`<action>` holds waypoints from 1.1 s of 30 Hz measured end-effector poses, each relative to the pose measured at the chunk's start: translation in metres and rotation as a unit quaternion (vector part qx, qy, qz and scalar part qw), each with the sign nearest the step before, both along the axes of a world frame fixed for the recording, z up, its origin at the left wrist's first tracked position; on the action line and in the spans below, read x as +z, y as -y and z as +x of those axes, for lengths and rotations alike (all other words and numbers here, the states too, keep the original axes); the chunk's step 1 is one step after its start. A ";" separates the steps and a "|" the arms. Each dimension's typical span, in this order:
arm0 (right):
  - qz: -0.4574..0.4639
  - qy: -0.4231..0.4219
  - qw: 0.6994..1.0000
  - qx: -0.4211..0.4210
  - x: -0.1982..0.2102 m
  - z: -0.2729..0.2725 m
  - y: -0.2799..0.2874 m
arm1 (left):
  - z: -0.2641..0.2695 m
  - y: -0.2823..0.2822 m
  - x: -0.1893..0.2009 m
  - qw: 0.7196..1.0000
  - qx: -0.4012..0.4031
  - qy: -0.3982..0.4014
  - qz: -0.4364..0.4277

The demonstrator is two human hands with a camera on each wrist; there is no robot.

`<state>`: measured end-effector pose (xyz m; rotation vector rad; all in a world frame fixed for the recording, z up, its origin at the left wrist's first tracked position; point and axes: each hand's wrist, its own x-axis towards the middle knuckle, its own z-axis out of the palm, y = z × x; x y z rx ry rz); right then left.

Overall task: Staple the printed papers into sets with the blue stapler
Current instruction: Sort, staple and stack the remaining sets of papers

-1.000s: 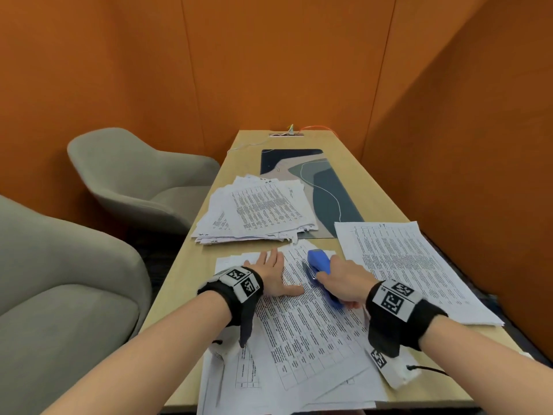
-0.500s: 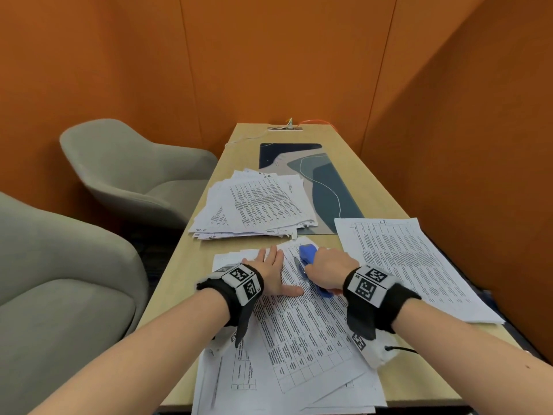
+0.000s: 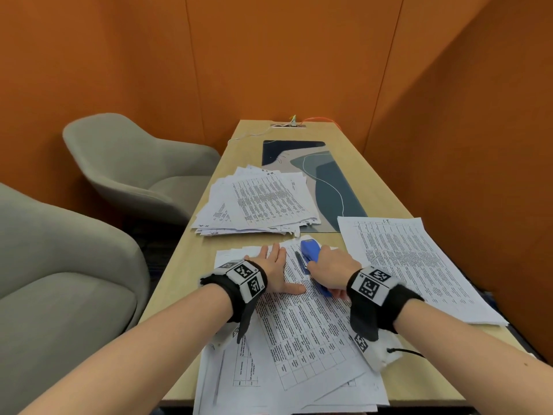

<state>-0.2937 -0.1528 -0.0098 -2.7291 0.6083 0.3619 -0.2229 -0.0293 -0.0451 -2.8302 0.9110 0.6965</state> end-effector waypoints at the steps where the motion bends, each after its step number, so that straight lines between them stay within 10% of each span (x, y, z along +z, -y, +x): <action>1: -0.006 0.003 1.000 -0.003 -0.001 0.001 -0.001 | 0.000 0.000 0.000 1.000 0.000 0.000 -0.001; 33: 0.013 0.010 1.000 -0.017 -0.007 0.014 -0.001 | -0.039 0.012 0.033 0.999 0.030 -0.009 0.033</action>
